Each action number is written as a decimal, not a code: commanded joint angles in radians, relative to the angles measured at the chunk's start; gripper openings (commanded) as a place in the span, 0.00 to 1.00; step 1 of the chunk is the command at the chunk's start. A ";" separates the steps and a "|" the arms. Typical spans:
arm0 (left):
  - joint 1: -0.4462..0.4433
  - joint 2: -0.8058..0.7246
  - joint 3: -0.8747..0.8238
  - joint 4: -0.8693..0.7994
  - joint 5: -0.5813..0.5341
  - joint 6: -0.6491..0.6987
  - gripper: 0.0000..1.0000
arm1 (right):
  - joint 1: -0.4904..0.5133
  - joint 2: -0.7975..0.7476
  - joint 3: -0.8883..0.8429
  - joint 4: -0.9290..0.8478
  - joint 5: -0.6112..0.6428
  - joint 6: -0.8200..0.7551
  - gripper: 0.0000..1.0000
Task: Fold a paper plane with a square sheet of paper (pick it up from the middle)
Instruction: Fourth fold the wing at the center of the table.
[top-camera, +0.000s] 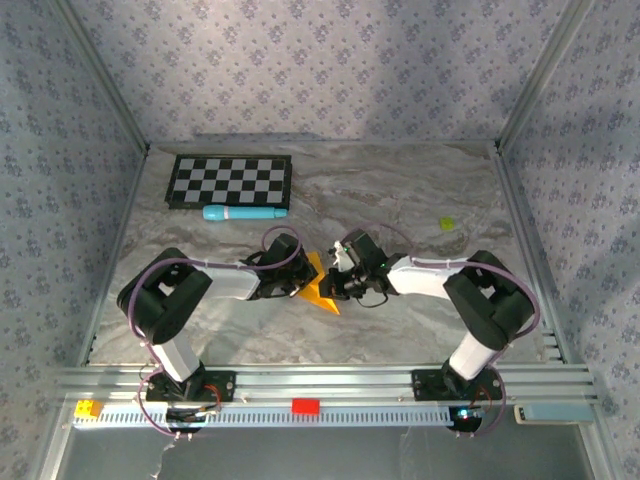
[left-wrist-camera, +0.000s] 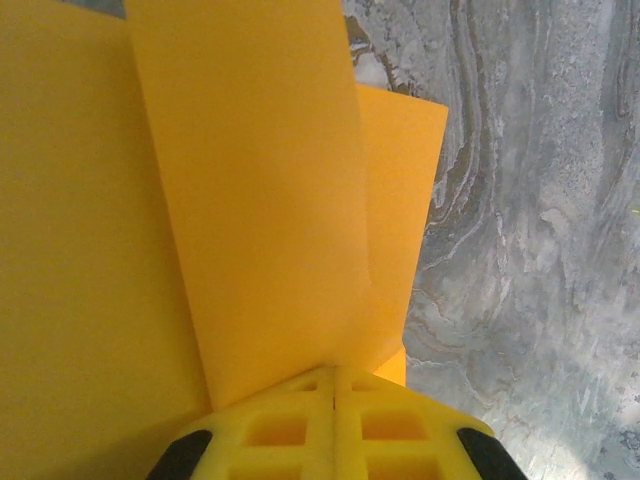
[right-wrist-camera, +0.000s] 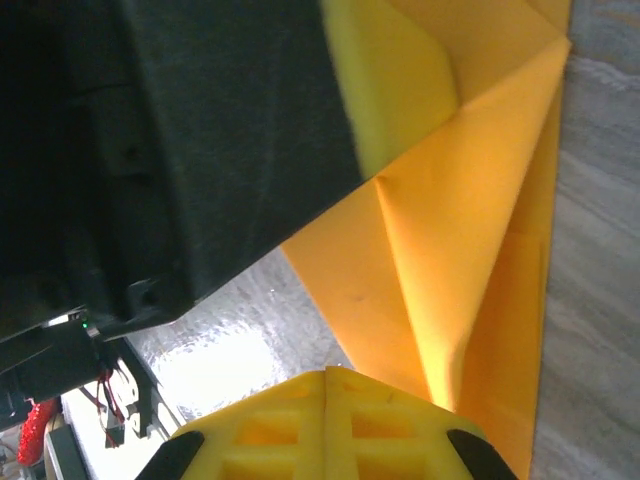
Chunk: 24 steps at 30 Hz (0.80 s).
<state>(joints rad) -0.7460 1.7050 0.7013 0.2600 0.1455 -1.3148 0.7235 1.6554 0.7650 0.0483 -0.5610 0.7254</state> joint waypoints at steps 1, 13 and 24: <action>0.006 0.031 -0.013 -0.041 -0.021 -0.009 0.00 | -0.010 0.028 0.022 -0.015 0.007 0.004 0.06; 0.006 0.015 -0.013 -0.045 -0.029 0.000 0.01 | -0.020 0.053 -0.046 0.051 -0.002 0.044 0.06; 0.007 0.003 -0.018 -0.043 -0.037 0.003 0.04 | -0.026 0.058 -0.086 0.081 -0.009 0.056 0.05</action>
<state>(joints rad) -0.7460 1.7046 0.7013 0.2615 0.1429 -1.3144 0.7048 1.6981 0.7013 0.1329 -0.5655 0.7704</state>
